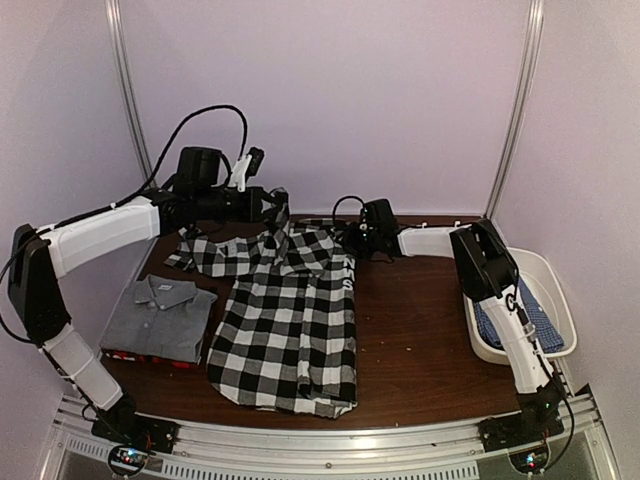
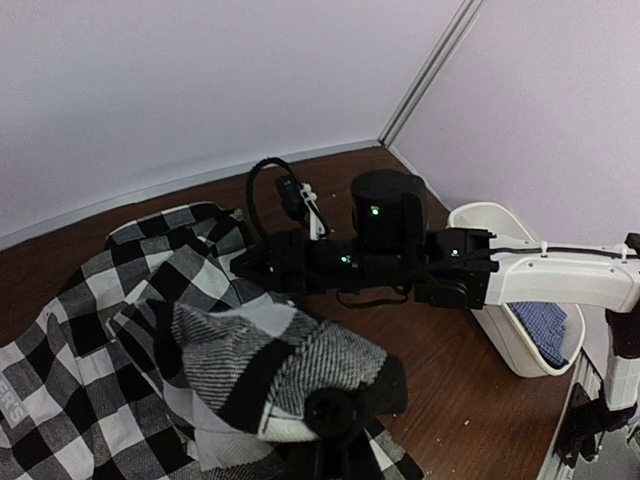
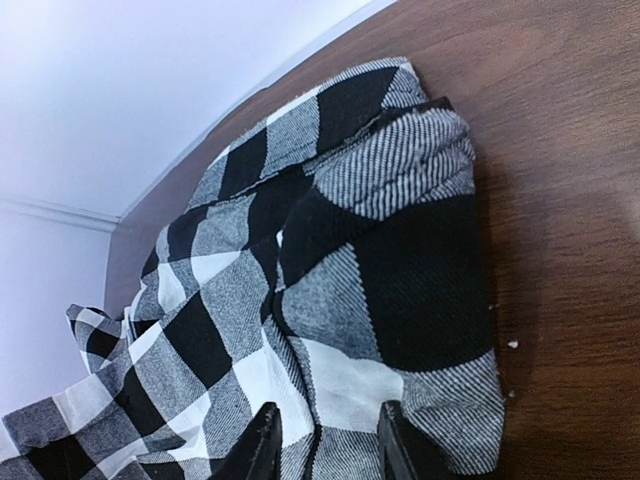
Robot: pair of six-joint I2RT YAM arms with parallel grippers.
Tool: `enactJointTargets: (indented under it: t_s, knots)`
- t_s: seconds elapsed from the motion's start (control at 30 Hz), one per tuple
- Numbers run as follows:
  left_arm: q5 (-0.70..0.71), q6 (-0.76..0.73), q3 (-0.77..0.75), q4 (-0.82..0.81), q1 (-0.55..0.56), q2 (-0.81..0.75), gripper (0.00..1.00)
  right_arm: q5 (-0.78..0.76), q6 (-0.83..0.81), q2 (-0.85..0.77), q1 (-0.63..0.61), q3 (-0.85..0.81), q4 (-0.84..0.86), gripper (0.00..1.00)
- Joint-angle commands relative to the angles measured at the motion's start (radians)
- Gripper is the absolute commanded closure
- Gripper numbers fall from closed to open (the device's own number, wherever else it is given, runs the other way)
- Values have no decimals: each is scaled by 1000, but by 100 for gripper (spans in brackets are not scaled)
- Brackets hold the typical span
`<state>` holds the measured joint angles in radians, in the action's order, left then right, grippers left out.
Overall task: Fold and stack the long sleeve shirts
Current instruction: Smooth out the 1/3-folded shirt at the center of the board, then fold the sleeve of the 1/3-folded shirt.
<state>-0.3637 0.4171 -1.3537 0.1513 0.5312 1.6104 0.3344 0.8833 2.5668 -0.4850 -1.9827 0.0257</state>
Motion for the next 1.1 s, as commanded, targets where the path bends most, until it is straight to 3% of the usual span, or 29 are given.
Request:
enactJointTargets:
  t_s: [0.0,0.4,0.77,1.07]
  knots:
    - [-135,4,37,-15,3,1,100,29,1,23,16,-25,-46,65]
    - [-243,-23,67,68,114,73,99,64,-130,-229,13,69,-71,54]
    - [-305,-54,83,144,241,162,99,-38,-193,-648,-3,523,6,52]
    - [-301,-83,81,220,342,230,98,-104,-232,-864,-56,793,10,51]
